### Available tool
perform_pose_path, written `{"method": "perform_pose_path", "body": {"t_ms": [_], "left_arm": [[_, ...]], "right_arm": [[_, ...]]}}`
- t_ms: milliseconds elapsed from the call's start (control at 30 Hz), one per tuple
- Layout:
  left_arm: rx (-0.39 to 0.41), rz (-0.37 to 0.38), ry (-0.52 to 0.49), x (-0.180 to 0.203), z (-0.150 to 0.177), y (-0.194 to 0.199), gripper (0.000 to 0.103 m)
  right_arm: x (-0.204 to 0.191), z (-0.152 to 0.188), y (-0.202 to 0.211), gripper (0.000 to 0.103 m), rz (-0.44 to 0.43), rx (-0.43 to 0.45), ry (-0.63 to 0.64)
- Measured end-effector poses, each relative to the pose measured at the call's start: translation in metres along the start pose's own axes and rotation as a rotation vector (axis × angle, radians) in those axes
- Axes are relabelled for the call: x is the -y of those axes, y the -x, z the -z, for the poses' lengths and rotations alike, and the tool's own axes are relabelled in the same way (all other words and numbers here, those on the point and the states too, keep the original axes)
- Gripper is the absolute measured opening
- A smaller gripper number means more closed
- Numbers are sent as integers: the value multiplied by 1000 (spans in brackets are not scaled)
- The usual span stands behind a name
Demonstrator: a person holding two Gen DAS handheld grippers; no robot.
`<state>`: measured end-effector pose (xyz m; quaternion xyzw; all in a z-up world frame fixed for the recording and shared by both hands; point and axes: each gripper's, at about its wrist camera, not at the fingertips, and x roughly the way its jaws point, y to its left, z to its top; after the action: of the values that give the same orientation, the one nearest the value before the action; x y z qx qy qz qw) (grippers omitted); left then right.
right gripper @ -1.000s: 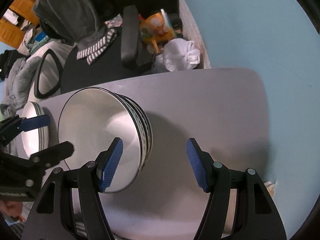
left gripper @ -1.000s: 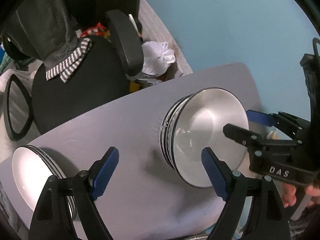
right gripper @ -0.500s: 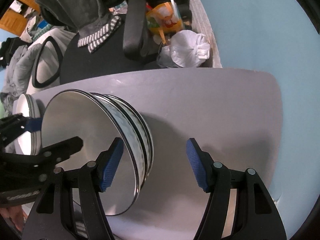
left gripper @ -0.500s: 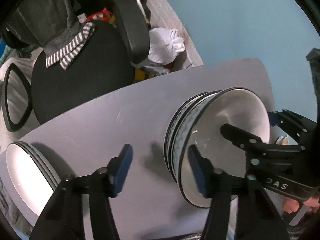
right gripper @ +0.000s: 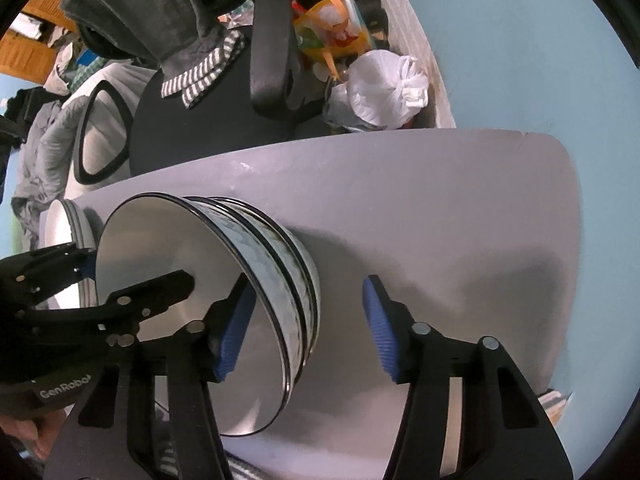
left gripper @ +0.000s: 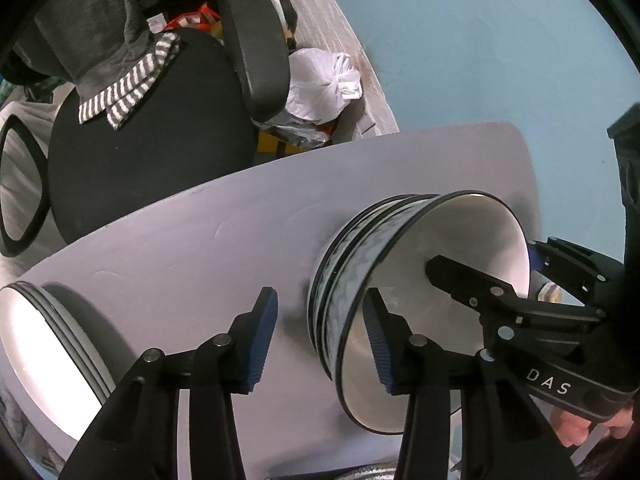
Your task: Organize plates and bowls
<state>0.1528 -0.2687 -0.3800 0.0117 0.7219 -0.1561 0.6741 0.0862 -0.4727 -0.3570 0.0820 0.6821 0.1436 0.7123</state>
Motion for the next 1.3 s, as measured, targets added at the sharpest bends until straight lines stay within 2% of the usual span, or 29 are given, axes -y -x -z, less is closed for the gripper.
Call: {"method": "perform_pose_path", "body": {"t_ms": [67,133,167,500,667,733,833,1067,1300], "left_arm": [[-17,-6,-24,5,-1,0,40],[-26,2,-33,8,-1,-1,37],[-32,14,-34,9,-1,-1,33],[-61,9,-20,8,-5,-3,33],[-48,-8,-22,9,-4,-1,30],[-42,-17,-22,9,-3,-1,29],[-51,-10,-11,6,-3,0,27],[-53,-21,-21,6,-1,1,26],[-57,2,9,1,1,1,25]], "right_arm": [[0,-1,0,43,-19,-13,-6],[0,-2,-2,32,-47,-30,-14],[-1,-3,-2,32,-65,-39,-19],[-5,-6,-4,31,-46,-73,-3],[-9,-5,-3,28,-9,-58,-7],[-8,-4,-3,24,1,-53,-21],[-3,-3,-2,22,-8,-43,-57],[-6,1,1,21,4,-37,-74],[-7,2,5,21,-3,-27,-112]]}}
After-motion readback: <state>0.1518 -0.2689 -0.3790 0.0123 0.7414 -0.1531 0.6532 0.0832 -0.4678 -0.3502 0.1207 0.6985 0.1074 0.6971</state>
